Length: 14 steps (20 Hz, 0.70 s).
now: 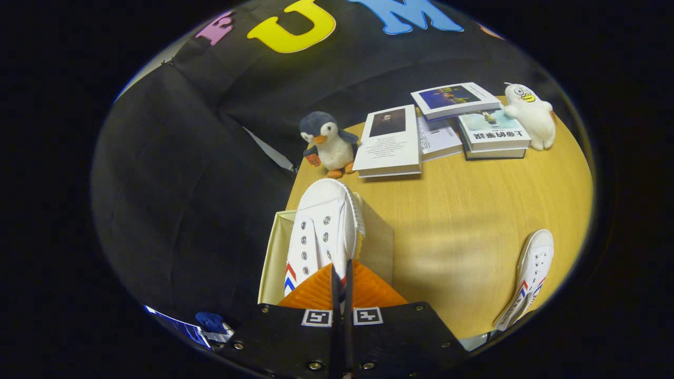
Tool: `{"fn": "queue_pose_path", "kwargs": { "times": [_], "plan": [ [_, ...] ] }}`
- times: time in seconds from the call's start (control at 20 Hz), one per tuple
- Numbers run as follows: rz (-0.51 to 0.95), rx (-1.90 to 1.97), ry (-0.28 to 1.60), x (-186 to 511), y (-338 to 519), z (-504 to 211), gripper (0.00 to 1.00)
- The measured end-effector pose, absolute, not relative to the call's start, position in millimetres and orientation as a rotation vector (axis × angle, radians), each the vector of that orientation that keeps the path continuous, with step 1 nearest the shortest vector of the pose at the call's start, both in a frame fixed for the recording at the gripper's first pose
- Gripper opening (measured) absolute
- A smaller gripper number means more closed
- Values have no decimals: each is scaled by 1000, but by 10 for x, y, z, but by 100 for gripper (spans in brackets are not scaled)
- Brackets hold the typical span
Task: Open the storage box then place both shoes into the box .Put the left shoe in first, then the right shoe, with the right side of both shoes facing outward in a uniform manner.
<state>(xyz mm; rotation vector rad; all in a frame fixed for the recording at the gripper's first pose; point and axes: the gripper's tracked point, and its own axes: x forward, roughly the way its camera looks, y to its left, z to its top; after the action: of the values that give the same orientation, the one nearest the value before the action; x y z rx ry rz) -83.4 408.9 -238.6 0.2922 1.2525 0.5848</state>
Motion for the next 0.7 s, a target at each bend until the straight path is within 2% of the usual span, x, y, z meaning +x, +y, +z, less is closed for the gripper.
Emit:
{"fn": "queue_pose_path", "kwargs": {
  "times": [0.7],
  "plan": [
    [569,201,1362,-1213,4754,-3074,0]
  ]
}}
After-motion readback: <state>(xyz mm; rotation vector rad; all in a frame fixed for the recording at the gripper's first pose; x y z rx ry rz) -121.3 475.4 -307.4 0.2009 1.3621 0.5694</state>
